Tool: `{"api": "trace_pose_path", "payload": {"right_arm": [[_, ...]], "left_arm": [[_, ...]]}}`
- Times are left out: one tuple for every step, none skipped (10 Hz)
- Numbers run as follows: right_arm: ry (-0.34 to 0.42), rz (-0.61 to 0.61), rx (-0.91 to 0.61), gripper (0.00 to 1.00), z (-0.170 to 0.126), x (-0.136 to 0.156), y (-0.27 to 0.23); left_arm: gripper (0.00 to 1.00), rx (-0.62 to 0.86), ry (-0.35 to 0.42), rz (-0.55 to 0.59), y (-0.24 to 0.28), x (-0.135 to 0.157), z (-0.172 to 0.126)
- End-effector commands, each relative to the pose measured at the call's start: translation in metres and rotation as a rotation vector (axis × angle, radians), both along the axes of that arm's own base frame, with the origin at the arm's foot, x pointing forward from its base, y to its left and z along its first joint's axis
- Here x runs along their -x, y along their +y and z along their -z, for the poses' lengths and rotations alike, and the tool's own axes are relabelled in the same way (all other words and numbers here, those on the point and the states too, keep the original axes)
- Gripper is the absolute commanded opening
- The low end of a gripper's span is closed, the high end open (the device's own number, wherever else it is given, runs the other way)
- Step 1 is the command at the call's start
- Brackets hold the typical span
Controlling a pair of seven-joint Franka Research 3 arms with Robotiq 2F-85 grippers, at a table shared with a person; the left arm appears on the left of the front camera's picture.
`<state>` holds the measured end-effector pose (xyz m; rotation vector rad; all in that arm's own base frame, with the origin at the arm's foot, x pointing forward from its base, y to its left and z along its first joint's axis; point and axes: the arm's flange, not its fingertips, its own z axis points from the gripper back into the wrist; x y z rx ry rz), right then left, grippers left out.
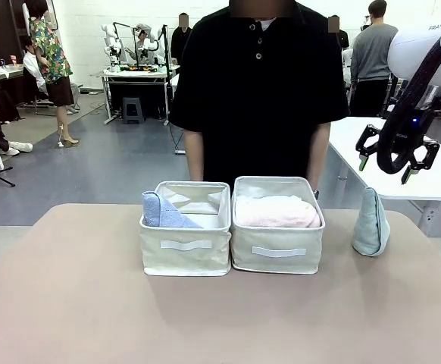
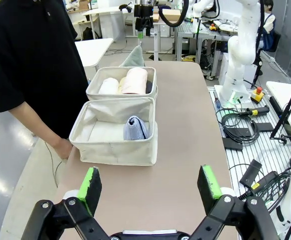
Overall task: Sort the towels based on their folding style.
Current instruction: Pick up another triangle-folded towel from the table and place it in the left Fabric basket.
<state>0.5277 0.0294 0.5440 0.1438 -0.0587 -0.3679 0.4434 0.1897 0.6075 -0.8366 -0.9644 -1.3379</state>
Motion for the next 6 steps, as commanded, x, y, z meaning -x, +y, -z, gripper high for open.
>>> {"api": "trace_pose_path", "payload": {"right_arm": [[-0.02, 0.047, 0.07, 1.0, -0.0025, 0.0068, -0.0116], [-0.02, 0.047, 0.07, 1.0, -0.0025, 0.0068, -0.0116], [-0.02, 0.047, 0.07, 1.0, -0.0025, 0.0068, -0.0116], [-0.02, 0.047, 0.07, 1.0, -0.0025, 0.0068, -0.0116], [-0.012, 0.019, 0.044, 1.0, -0.0061, 0.0022, -0.0129], [-0.007, 0.053, 0.052, 1.0, 0.0013, -0.0018, -0.0061]], "left_arm": [[1.0, 0.011, -0.021, 0.009, -0.0001, 0.003, 0.0004], [1.0, 0.011, -0.021, 0.009, -0.0001, 0.003, 0.0004], [1.0, 0.011, -0.021, 0.009, -0.0001, 0.003, 0.0004], [1.0, 0.011, -0.021, 0.009, -0.0001, 0.003, 0.0004], [1.0, 0.011, -0.021, 0.009, -0.0001, 0.003, 0.0004], [1.0, 0.011, -0.021, 0.009, -0.0001, 0.003, 0.0004]]}}
